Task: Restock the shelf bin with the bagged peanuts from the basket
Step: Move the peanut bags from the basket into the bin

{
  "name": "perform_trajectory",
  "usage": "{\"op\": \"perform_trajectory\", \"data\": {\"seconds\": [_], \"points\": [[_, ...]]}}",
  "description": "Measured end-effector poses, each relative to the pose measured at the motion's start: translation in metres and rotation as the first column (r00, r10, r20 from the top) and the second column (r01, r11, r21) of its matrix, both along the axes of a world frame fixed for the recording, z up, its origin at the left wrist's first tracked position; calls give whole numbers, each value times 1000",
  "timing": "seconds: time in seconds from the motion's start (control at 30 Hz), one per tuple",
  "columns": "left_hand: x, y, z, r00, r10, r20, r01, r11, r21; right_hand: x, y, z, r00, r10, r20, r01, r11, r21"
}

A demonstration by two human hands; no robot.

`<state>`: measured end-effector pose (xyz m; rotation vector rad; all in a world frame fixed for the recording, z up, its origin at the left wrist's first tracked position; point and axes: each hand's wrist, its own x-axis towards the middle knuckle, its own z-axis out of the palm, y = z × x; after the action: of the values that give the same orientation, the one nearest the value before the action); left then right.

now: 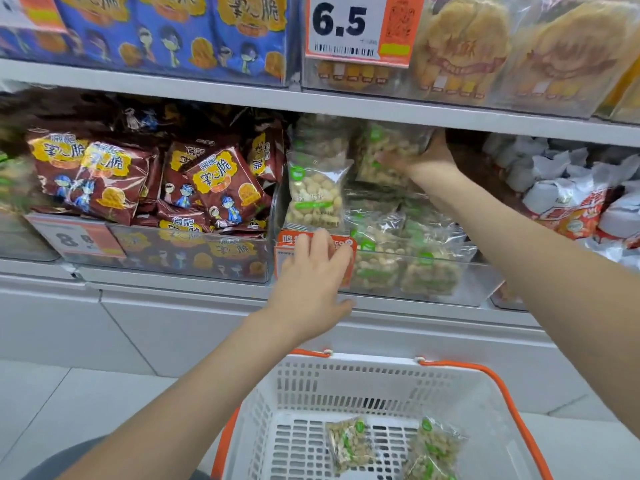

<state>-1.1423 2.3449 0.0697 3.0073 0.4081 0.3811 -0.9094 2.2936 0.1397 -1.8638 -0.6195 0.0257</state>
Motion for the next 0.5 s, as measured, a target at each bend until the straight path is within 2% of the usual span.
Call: {"op": "perform_trajectory", "data": {"seconds": [0.17,0.3,0.37,0.5], "points": [[3,3,-2,1000,-3,26,2,999,34,13,16,-16,989,111,-100,-132,962,-240],[6,3,-2,999,8,35,-9,999,43,20,13,-18,970,170,-171,-205,954,-217],[6,3,-4,999,14,44,-16,999,44,19,12,-8,959,208,-193,-257,923,-285],[5,2,-4,999,16,35,-18,998,57,19,7,7,977,145,-159,-206,842,-498]]}}
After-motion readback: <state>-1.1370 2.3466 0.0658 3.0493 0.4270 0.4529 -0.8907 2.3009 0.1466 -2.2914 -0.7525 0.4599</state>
